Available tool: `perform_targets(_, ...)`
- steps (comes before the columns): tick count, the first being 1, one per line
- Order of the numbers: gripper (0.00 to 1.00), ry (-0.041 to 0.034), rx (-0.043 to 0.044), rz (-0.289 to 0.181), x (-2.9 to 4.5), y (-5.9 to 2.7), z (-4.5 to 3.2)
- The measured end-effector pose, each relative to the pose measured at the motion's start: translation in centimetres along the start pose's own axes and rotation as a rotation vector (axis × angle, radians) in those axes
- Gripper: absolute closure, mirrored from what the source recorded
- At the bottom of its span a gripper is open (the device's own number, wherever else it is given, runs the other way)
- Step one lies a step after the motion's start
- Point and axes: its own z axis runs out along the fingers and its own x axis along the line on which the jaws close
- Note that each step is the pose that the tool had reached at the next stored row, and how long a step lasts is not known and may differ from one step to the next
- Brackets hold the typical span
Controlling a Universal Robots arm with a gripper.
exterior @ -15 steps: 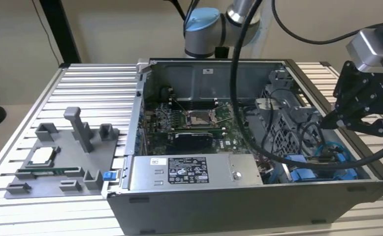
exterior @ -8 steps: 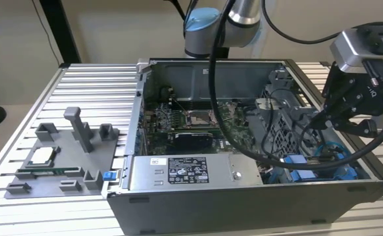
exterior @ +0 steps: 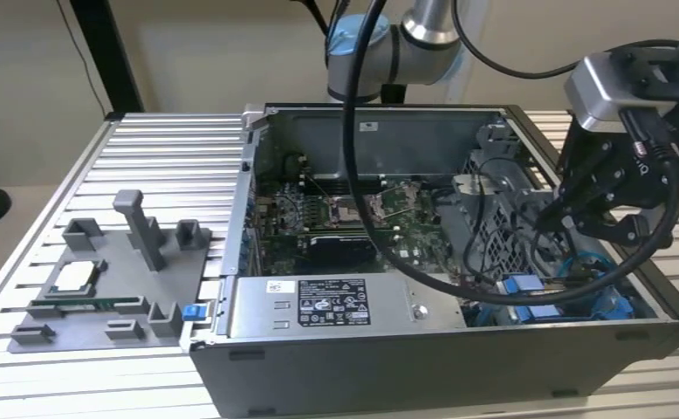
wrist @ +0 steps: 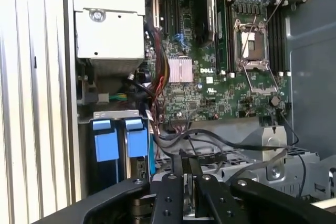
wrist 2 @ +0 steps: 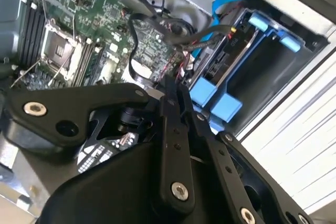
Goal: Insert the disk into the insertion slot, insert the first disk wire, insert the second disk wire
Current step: 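Insert the second disk wire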
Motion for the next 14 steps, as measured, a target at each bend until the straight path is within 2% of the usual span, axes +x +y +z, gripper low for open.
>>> perform_targets(4, 1.0, 0.0005, -0.0002, -0.004, 0.5, 0.1, -0.09)
perform_targets(6, 1.0, 0.0012, 0.0037, -0.008, 0.66, 0.13, -0.12)
perform_targets(8, 1.0, 0.0068, 0.0075, -0.012, 0.75, 0.12, -0.14)
perform_targets(9, 1.0, 0.0153, 0.0088, -0.013, 0.78, 0.12, -0.16)
perform_targets(13, 1.0, 0.0868, 0.0162, -0.013, 0.81, 0.14, -0.16)
perform_targets(14, 1.0, 0.1006, 0.026, -0.015, 0.81, 0.15, -0.16)
